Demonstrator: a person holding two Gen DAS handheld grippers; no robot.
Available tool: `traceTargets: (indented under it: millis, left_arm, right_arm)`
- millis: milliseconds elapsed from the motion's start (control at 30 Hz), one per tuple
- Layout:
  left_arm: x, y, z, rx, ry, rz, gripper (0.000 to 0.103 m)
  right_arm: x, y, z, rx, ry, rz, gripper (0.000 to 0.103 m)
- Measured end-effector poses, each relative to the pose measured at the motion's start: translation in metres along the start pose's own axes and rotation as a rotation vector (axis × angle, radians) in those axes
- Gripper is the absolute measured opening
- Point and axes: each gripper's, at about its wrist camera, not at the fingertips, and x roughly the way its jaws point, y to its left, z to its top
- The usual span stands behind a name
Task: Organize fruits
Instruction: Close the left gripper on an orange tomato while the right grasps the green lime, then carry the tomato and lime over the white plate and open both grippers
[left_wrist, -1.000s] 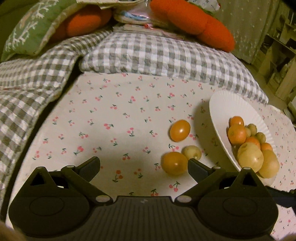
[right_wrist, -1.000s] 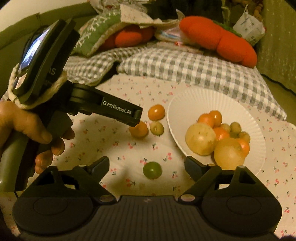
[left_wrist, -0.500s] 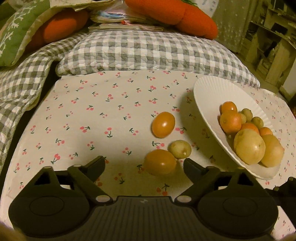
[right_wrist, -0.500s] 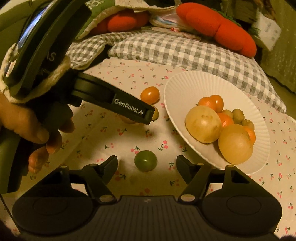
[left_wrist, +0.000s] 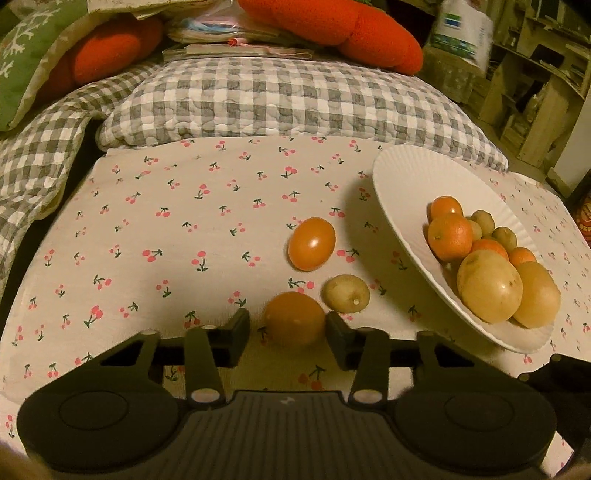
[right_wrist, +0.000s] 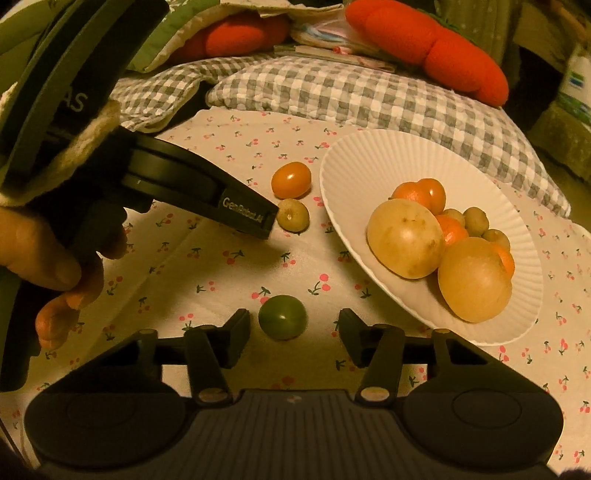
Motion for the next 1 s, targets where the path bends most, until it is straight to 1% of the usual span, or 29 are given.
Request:
traceTargets:
  millis: [33, 167, 233, 300, 500, 700, 800, 900, 1000]
  left_arm:
    - [0.0, 0.0, 0.0, -0.001, 0.001, 0.001, 0.026]
    - [0.0, 0.0, -0.001, 0.0, 0.002, 0.008, 0.026]
    - [0.0, -0.001, -0.001, 0.0, 0.002, 0.012, 0.026]
    - [0.0, -0.001, -0.001, 0.0, 0.002, 0.013, 0.026]
    - [-0.002, 0.0, -0.001, -0.007, 0.002, 0.017, 0.025]
    - [-0.004, -0.003, -0.002, 0.01, 0.006, 0.042, 0.025]
    - [-0.005, -0.002, -0.002, 0.002, 0.007, 0.04, 0.025]
    - [-0.009, -0.002, -0.001, 0.005, -0.003, 0.054, 0.025]
    - [-0.015, 0.0, 0.001, 0.002, -0.019, 0.06, 0.025]
  right_arm:
    - [0.001, 0.0, 0.0, -0.002, 0.001, -0.002, 0.048]
    - [0.003, 0.0, 0.0, -0.006, 0.002, -0.004, 0.041]
    - [0.003, 0.001, 0.0, -0.01, -0.002, -0.002, 0.035]
    - [0.003, 0.002, 0.0, -0.017, -0.004, -0.004, 0.025]
    - [0.004, 0.001, 0.002, -0.017, -0.009, -0.012, 0.024]
    - [-0.001, 0.002, 0.003, -0.013, -0.023, -0.003, 0.024]
    - [-0.003, 0.003, 0.005, -0.01, -0.032, 0.0, 0.024]
    - [-0.007, 0.001, 0.006, 0.0, -0.043, 0.006, 0.024]
    - [-0.017, -0.003, 0.01, 0.016, -0.064, 0.031, 0.024]
